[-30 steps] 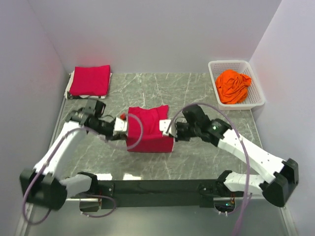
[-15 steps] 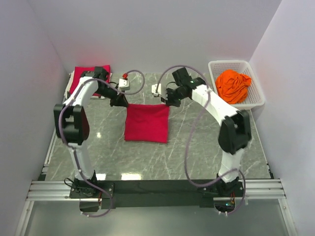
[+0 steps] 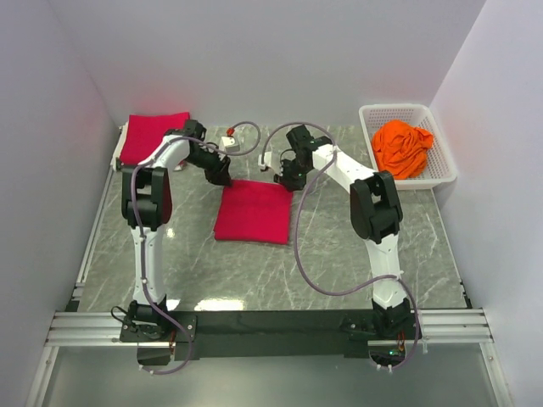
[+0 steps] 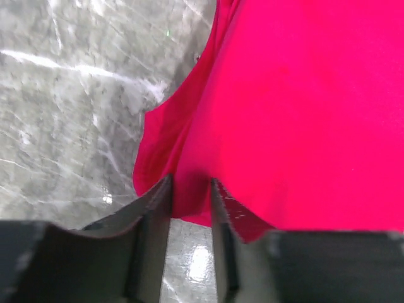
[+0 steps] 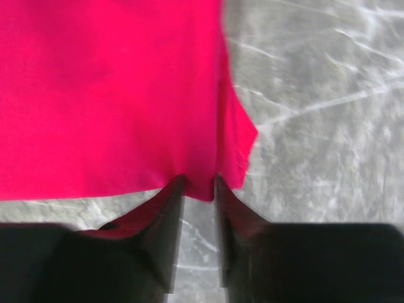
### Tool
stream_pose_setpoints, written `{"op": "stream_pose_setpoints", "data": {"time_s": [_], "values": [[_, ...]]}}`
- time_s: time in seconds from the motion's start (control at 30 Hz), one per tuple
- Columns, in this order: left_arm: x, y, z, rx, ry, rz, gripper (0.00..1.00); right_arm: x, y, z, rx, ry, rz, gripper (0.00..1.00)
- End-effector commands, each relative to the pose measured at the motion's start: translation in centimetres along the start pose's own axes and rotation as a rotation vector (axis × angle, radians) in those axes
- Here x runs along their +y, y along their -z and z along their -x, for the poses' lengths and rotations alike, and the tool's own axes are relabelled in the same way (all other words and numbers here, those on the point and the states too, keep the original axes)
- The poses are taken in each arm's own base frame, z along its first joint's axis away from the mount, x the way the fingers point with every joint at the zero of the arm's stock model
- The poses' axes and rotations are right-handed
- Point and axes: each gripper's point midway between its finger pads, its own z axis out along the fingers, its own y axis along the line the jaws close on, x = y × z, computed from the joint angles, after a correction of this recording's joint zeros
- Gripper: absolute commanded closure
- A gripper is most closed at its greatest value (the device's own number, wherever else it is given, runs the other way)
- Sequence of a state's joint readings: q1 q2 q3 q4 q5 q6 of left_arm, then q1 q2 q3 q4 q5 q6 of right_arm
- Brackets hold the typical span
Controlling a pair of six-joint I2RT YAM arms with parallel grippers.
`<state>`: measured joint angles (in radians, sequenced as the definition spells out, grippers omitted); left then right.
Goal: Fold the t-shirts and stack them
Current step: Fold the tshirt
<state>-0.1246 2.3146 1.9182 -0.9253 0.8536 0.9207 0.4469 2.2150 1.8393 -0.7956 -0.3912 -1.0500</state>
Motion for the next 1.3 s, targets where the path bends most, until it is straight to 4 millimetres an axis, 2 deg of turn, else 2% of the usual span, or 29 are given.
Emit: {"op": "stream_pose_setpoints", "data": {"time_s": [0.0, 0.03, 0.07, 0.1, 0.13, 0.17, 0.2, 0.23, 0.27, 0.33, 0.4, 0.47, 0.6, 0.73, 0.9, 1.0, 1.07, 1.1, 1.17, 1.2, 1.27], "values": [[-0.9, 2.1, 2.3, -0.029, -0.004, 0.013, 0.63, -3.4, 2.9, 2.3, -0.042, -0.061, -0.13, 0.61], [-1.5, 2.5, 2.2, -0.029, -0.004, 0.006, 0.57, -4.4, 3.8, 3.1, -0.061, -0.08, -0.157, 0.58], [-2.1, 3.5, 2.7, -0.036, -0.025, 0.017, 0.52, -4.4, 4.4, 3.1, -0.066, -0.137, -0.156, 0.49], [-2.8, 3.5, 2.1, -0.032, -0.012, 0.007, 0.5, -4.7, 4.8, 3.4, -0.075, -0.161, -0.163, 0.49], [-3.1, 3.9, 2.4, -0.044, -0.016, 0.014, 0.41, -5.5, 6.0, 4.3, -0.094, -0.18, -0.182, 0.48], [-3.3, 5.3, 3.3, -0.069, -0.015, 0.047, 0.39, -5.8, 6.6, 4.5, -0.116, -0.246, -0.185, 0.48], [-3.1, 5.2, 3.1, -0.085, -0.014, 0.069, 0.38, -6.0, 6.6, 4.7, -0.129, -0.281, -0.18, 0.48], [-3.1, 5.4, 3.4, -0.098, -0.013, 0.084, 0.37, -6.5, 7.4, 5.4, -0.153, -0.308, -0.187, 0.48], [-3.4, 5.9, 4.0, -0.11, -0.008, 0.103, 0.37, -6.2, 7.4, 5.9, -0.181, -0.363, -0.165, 0.49], [-2.7, 5.9, 4.5, -0.143, -0.001, 0.144, 0.37, -5.5, 7.0, 6.3, -0.195, -0.41, -0.124, 0.5], [-3.1, 5.9, 5.1, -0.169, 0.026, 0.13, 0.38, -4.4, 6.4, 6.9, -0.226, -0.466, -0.062, 0.54], [-3.6, 5.0, 5.0, -0.164, 0.058, 0.083, 0.42, -3.6, 5.4, 7.0, -0.238, -0.523, -0.022, 0.55], [-4.7, 2.9, 2.8, -0.108, 0.154, 0.004, 0.49, -2.2, 2.0, 6.5, -0.236, -0.587, 0.075, 0.57], [-6.8, 1.3, 0.4, -0.023, 0.175, -0.054, 0.52, -1.4, 0.2, 6.4, -0.239, -0.665, 0.14, 0.59], [-9.7, -0.4, -3.7, 0.107, 0.227, -0.082, 0.53, 1.0, -1.9, 5.3, -0.197, -0.705, 0.204, 0.6], [-11.7, -0.8, -5.5, 0.174, 0.284, -0.113, 0.54, 2.8, -2.4, 5.3, -0.166, -0.696, 0.251, 0.62], [-13.4, -0.7, -6.2, 0.198, 0.287, -0.149, 0.56, 4.2, -2.0, 5.3, -0.145, -0.679, 0.289, 0.64], [-14.0, -0.6, -6.5, 0.206, 0.295, -0.158, 0.56, 5.4, -2.2, 4.9, -0.124, -0.682, 0.318, 0.65], [-15.9, 0.2, -6.7, 0.213, 0.304, -0.186, 0.57, 6.3, -1.0, 5.0, -0.125, -0.657, 0.325, 0.65], [-16.5, 0.5, -6.7, 0.215, 0.306, -0.194, 0.58, 7.3, -1.0, 4.5, -0.113, -0.66, 0.349, 0.65], [-17.2, 1.7, -6.3, 0.204, 0.284, -0.197, 0.57, 7.8, 0.4, 4.9, -0.127, -0.636, 0.355, 0.65]]}}
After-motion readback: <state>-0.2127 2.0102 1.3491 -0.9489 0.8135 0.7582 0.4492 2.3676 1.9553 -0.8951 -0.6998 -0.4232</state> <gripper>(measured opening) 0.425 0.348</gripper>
